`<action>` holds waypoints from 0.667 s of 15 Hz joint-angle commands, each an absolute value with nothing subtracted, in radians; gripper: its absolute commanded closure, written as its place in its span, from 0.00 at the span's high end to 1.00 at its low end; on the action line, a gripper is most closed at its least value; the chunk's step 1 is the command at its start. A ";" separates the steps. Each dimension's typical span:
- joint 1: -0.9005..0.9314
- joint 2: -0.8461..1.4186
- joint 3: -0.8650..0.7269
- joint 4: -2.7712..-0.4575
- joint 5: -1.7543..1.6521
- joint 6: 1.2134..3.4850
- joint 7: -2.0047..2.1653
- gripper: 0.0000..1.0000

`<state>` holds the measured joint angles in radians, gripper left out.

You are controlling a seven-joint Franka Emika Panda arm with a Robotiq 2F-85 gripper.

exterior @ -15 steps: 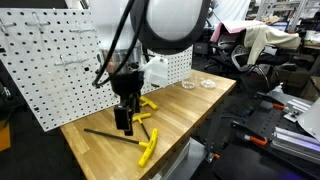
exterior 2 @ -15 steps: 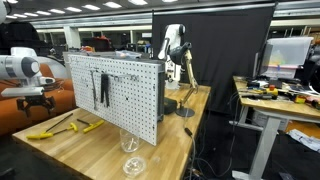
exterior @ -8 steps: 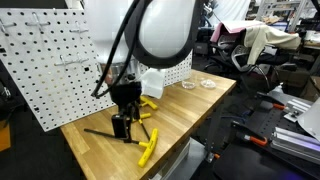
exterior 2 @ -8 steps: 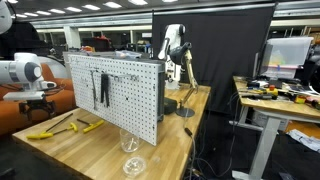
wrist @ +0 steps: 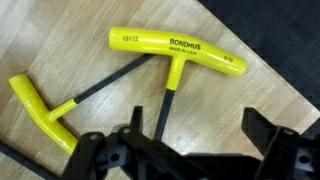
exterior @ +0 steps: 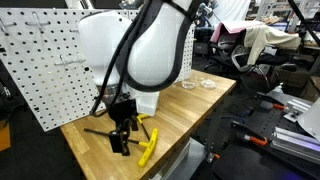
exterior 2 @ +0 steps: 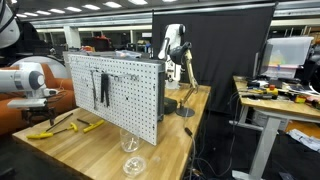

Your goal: Hang the objects on the slat wall

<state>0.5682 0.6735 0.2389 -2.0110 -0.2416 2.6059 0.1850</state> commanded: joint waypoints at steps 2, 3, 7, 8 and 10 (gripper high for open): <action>0.596 0.712 0.217 -1.947 -0.232 2.560 0.182 1.00; 0.594 0.716 0.216 -1.943 -0.230 2.554 0.181 1.00; 0.587 0.733 0.213 -1.935 -0.225 2.553 0.176 1.00; 0.585 0.735 0.213 -1.934 -0.224 2.555 0.175 1.00; 0.583 0.740 0.214 -1.929 -0.221 2.556 0.172 1.00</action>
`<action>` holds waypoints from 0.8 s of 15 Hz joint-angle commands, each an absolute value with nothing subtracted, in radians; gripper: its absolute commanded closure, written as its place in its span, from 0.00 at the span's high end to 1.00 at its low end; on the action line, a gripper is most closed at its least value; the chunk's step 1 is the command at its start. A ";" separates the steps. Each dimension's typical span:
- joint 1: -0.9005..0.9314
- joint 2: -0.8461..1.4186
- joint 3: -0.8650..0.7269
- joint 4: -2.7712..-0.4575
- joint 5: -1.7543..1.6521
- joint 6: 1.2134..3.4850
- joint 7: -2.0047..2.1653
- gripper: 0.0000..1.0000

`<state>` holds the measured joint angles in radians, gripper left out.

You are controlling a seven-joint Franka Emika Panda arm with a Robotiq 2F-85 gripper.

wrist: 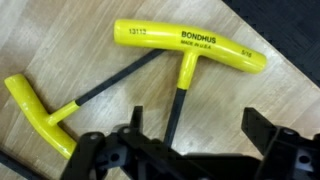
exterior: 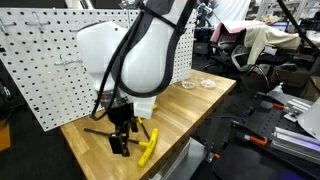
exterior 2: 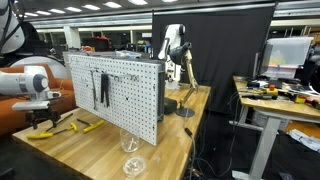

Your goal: Hang the objects on the slat wall

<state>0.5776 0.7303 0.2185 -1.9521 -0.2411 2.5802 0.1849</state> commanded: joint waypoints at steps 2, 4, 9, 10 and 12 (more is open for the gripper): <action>0.579 0.749 0.217 -1.921 -0.217 2.559 0.168 0.91; 0.580 0.756 0.214 -1.916 -0.218 2.568 0.169 0.70; 0.576 0.762 0.205 -1.903 -0.219 2.574 0.170 0.34; 0.574 0.763 0.205 -1.901 -0.218 2.573 0.169 0.27; 0.571 0.768 0.203 -1.898 -0.216 2.571 0.166 0.13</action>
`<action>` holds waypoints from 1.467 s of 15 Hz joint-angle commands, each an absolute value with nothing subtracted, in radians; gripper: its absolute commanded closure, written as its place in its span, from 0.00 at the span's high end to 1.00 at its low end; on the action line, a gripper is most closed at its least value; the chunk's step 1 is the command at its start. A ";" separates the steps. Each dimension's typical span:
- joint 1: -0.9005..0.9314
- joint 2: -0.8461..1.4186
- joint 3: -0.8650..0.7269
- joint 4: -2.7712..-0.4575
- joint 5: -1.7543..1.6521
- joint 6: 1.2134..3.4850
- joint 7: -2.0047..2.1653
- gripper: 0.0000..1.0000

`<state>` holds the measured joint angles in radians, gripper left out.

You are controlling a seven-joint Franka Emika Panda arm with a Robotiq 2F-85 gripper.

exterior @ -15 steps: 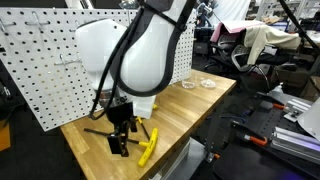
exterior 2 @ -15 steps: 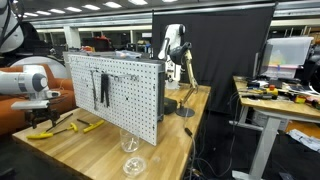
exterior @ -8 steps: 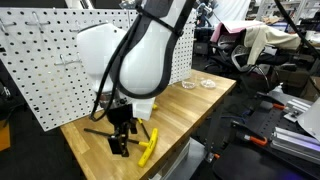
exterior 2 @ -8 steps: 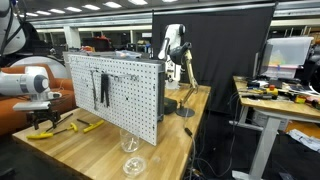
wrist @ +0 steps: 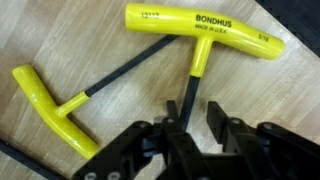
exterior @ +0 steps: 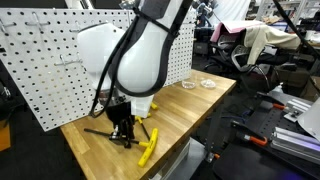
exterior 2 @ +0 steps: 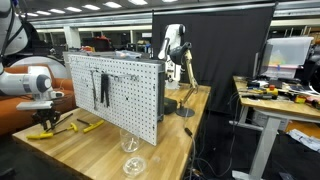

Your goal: Hang the objects on the slat wall

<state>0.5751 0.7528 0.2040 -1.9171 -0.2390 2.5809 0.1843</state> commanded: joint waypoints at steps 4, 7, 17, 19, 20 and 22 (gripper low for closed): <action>0.563 0.777 0.205 -1.903 -0.209 2.572 0.167 0.00; 0.564 0.768 0.204 -1.912 -0.210 2.569 0.161 0.03; 0.612 0.617 0.182 -1.961 -0.403 2.418 0.017 0.03; 0.624 0.566 0.191 -1.957 -0.451 2.327 -0.016 0.03; 0.631 0.546 0.198 -1.949 -0.471 2.276 -0.034 0.03; 0.647 0.513 0.206 -1.936 -0.527 2.191 -0.068 0.03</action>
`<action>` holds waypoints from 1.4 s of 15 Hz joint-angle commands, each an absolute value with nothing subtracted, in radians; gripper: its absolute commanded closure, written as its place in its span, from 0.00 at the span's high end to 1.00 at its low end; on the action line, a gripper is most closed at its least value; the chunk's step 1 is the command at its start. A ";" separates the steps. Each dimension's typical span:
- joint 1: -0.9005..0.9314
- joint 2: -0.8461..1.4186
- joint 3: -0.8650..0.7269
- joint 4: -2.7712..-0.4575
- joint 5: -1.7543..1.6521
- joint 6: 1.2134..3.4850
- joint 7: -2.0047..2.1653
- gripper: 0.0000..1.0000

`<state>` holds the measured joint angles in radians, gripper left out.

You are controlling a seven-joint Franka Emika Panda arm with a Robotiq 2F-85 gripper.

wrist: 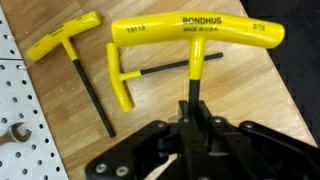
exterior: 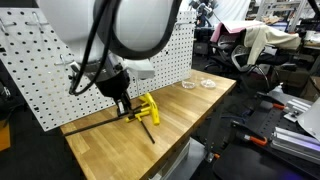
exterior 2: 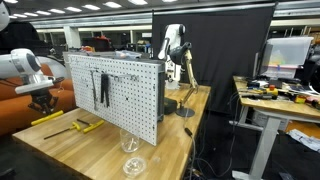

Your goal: Hang the objects on the slat wall

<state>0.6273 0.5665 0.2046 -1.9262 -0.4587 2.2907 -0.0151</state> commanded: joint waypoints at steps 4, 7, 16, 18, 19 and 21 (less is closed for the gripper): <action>0.682 0.479 0.208 -1.951 -0.688 2.107 -0.091 0.03; 0.661 0.511 0.234 -1.936 -0.690 2.120 -0.057 0.10; 0.713 0.500 0.227 -1.978 -0.795 2.064 -0.040 0.03; 0.735 0.523 0.248 -1.943 -0.850 2.001 -0.084 0.03; 0.753 0.535 0.258 -1.918 -0.881 1.969 -0.101 0.03; 0.783 0.564 0.272 -1.850 -0.944 1.926 -0.151 0.03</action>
<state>0.7538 0.5347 0.2585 -1.9358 -0.8643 2.0171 -0.0743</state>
